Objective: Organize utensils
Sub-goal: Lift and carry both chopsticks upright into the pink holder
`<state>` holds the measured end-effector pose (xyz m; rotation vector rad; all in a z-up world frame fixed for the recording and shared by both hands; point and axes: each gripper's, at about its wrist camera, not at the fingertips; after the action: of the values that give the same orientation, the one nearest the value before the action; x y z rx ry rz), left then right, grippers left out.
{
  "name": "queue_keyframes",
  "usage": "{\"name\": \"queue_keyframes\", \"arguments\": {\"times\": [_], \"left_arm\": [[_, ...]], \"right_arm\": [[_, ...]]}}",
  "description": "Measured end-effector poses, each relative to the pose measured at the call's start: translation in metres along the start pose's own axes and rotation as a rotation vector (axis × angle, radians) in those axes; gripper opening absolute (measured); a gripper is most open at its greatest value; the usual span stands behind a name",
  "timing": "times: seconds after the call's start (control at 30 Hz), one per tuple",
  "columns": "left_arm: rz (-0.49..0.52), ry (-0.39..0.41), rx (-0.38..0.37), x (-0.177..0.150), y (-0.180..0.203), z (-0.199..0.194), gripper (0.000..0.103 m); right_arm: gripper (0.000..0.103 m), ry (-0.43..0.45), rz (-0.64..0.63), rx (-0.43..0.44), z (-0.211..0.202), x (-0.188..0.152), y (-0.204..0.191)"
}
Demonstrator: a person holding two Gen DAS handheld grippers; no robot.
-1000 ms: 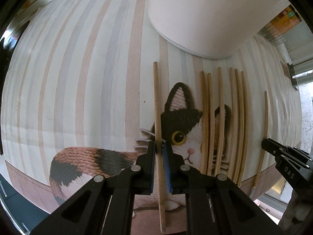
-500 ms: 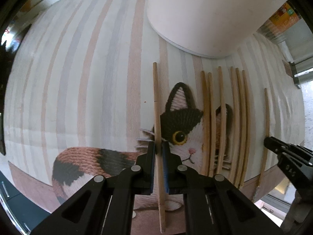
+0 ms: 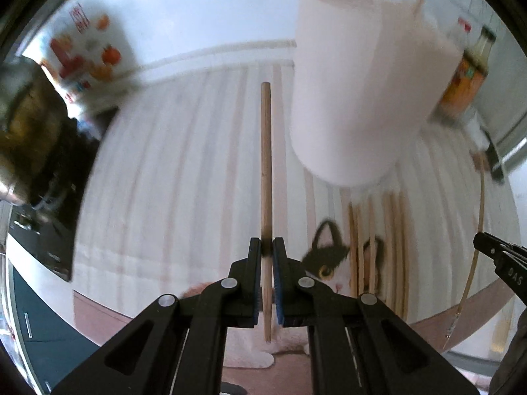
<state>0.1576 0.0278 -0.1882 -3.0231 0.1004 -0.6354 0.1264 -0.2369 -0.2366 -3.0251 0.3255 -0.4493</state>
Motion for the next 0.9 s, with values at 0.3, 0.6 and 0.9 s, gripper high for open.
{"name": "queue_keyframes", "arguments": {"times": [0.3,0.6,0.9], "left_arm": [[-0.07,0.183,-0.079,0.055,-0.019,-0.082,0.004],[-0.136,0.33,-0.282,0.132,-0.028,-0.166,0.004],[-0.163,0.393,-0.276,0.222,-0.018,-0.152,0.004]], "right_arm": [[0.007,0.226,0.013,0.116,-0.093,0.042,-0.008],[0.007,0.427,0.037,0.286,-0.181,0.115,-0.023],[0.007,0.559,0.084,0.372,-0.185,0.204,-0.05]]}}
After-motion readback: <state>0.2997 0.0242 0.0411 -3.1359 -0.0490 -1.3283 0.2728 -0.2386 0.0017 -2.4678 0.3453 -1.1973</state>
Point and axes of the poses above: each gripper's, at about its wrist camera, not at the fingertips, and z roughly the way its jaws point, y to its right, x to its top, and after that the axes turned 1 degree about x, right-handed
